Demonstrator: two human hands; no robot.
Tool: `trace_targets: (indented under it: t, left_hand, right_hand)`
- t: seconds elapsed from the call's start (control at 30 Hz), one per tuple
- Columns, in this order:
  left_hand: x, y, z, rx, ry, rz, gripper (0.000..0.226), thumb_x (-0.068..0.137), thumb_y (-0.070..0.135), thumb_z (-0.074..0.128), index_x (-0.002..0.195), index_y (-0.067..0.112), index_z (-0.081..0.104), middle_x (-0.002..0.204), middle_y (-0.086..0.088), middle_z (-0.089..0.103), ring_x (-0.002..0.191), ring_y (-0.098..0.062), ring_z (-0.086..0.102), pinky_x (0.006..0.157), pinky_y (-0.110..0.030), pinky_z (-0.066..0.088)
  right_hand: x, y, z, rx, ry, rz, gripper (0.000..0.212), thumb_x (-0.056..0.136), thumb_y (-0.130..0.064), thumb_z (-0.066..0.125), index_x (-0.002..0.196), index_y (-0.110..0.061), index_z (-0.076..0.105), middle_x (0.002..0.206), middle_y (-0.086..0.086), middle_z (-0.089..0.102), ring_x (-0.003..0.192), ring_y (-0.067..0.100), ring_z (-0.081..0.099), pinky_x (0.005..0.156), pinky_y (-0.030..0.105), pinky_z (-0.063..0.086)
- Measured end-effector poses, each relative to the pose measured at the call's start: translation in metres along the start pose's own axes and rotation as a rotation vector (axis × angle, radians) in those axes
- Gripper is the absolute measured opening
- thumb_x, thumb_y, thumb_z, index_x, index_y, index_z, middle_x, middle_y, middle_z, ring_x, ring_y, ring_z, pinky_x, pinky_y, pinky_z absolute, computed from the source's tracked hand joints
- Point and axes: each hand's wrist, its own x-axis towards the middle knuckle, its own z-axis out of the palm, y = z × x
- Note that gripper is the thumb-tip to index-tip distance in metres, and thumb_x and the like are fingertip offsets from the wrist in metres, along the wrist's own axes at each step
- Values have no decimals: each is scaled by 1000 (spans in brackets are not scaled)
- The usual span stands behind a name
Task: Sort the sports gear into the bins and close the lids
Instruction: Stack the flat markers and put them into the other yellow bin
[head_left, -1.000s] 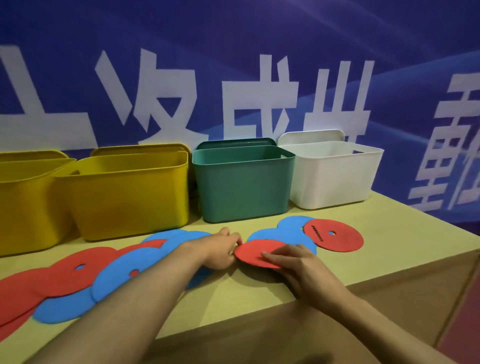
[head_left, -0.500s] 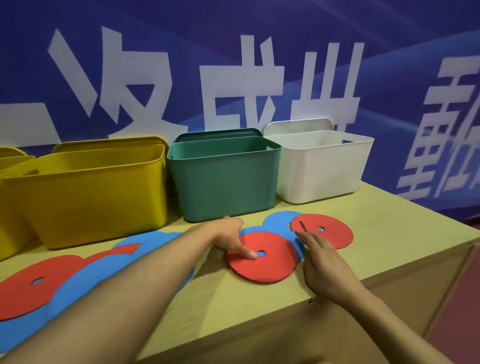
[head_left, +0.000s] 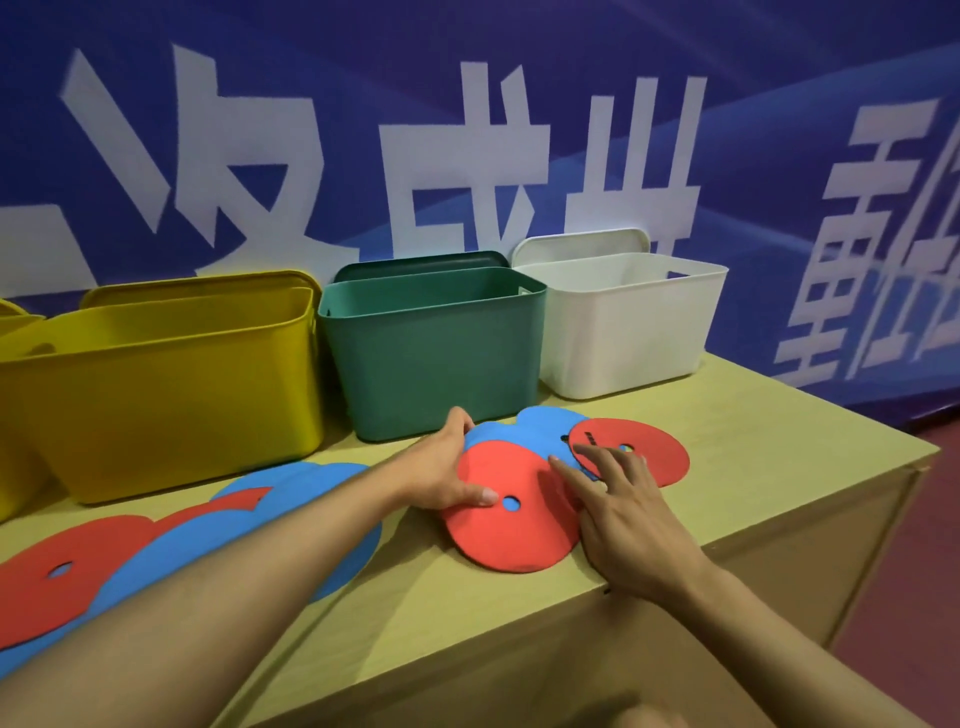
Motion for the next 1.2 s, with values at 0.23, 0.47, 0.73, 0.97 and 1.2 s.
trace_targets:
  t: [0.23,0.47,0.73,0.97,1.2]
  left_hand:
    - [-47,-9,-34,52,240,52,69,78,46,83,116,34,27,97,-1,63,86,-26,62,75,-39,49]
    - [-116,-50,-92,190,420,-7,59,89,33,77,125,30,31,79,-4,60,73,-27,59,65,-42,46]
    - [-223,-142,-163,218,537,-117,57,89,28,77,125,35,33,94,-5,66,84,-28,61,76,-43,49]
    - [-304,-211,-223,282,719,-214,53,94,25,72,128,33,32,84,3,58,79,-22,54,69,-34,36]
    - [-344,-259,-314,519,832,-260,48,96,24,68,129,27,33,95,-2,55,85,-30,59,74,-46,48]
  right_hand:
    - [4,-30,-17,-104,38,-119,69,89,-28,63,153,-34,38,150,12,43,131,38,41,107,59,40]
    - [15,-106,-22,-67,26,-303,66,101,-47,43,159,-43,12,160,7,30,140,34,34,114,57,34]
    - [39,-214,-15,103,-4,-428,55,103,-50,28,157,-41,20,160,-4,26,141,23,28,117,41,30]
    - [77,-300,0,190,-116,-519,54,103,-59,19,155,-46,12,160,-10,19,141,21,26,117,40,29]
    - [106,-359,33,263,-145,-483,58,99,-64,9,154,-47,17,154,-14,27,139,13,29,112,38,30]
